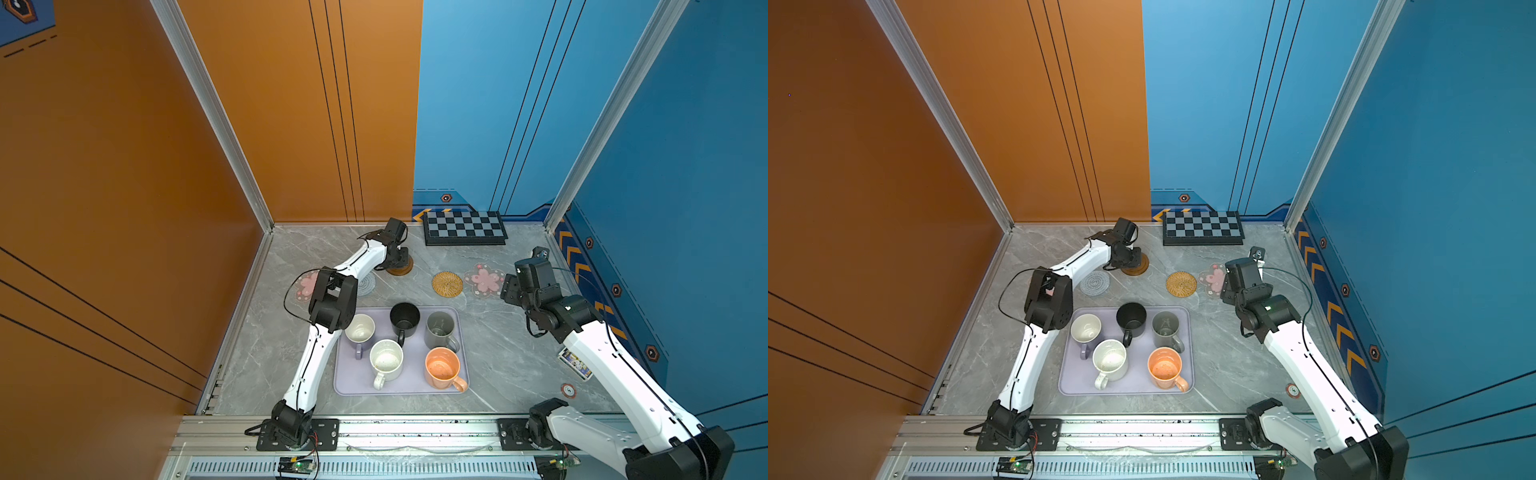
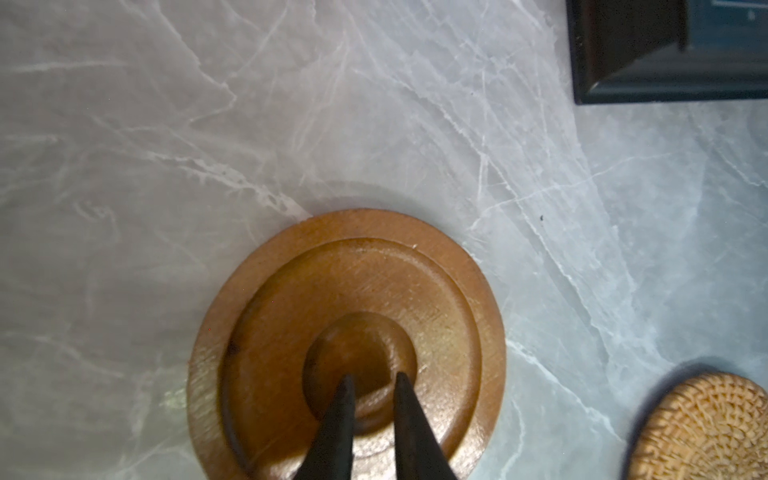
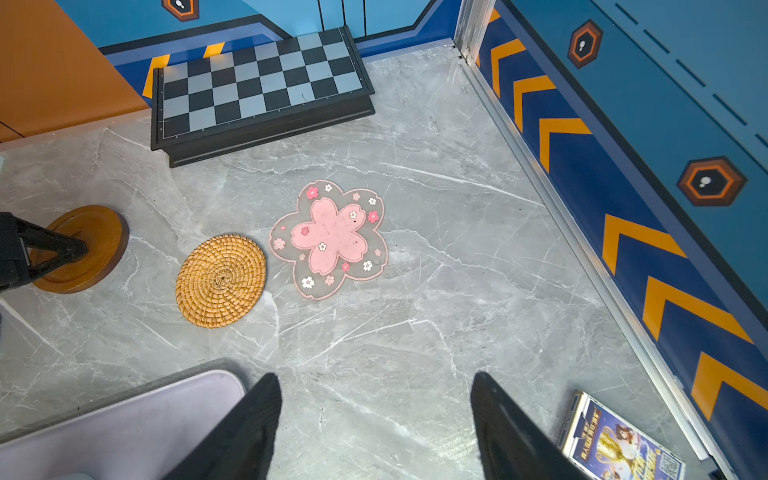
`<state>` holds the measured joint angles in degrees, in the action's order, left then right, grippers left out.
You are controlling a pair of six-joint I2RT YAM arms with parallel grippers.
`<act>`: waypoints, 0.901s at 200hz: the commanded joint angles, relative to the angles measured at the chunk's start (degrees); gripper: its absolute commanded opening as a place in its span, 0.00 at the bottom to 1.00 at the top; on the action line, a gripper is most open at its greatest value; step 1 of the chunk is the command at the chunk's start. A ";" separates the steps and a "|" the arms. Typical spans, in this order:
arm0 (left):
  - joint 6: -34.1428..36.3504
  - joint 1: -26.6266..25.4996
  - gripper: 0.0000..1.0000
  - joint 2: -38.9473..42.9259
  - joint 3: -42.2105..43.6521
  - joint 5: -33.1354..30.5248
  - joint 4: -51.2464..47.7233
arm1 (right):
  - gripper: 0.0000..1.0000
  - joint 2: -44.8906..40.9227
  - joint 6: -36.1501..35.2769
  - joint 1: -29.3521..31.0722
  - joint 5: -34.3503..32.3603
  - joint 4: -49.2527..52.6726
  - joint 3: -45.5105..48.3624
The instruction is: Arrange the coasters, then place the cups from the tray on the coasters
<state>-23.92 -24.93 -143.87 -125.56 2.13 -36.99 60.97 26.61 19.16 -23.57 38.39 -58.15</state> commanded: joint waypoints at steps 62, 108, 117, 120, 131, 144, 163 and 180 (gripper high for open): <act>-5.36 0.11 0.20 2.51 7.66 0.19 -2.46 | 0.74 -1.74 2.56 -0.21 2.09 -0.64 1.51; -5.44 -0.55 0.19 5.13 13.05 1.60 -2.45 | 0.74 -3.48 4.03 -0.20 1.79 -0.65 2.90; -5.41 -0.75 0.19 5.99 14.32 1.78 -2.38 | 0.74 -3.40 4.30 -0.21 1.94 -0.61 3.04; -5.40 -0.81 0.19 6.32 14.71 1.86 -2.38 | 0.74 -3.40 4.38 -0.20 2.03 -0.60 3.04; -4.73 -0.98 0.18 7.34 15.97 1.94 -2.38 | 0.74 -3.27 4.75 -0.24 2.49 -0.60 3.13; -4.51 -1.19 0.18 8.48 17.52 2.20 -2.34 | 0.74 -3.31 5.18 -0.25 2.86 -0.60 3.13; -4.08 -1.37 0.18 9.54 18.97 3.41 -2.29 | 0.74 -3.57 5.54 -0.11 2.86 -0.60 3.13; -3.77 -1.64 0.18 10.31 20.20 3.80 -2.23 | 0.74 -4.08 5.94 -0.11 3.01 -0.54 3.28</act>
<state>-28.51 -25.65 -133.88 -108.55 3.84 -33.65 58.17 31.00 19.16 -21.02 37.95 -55.66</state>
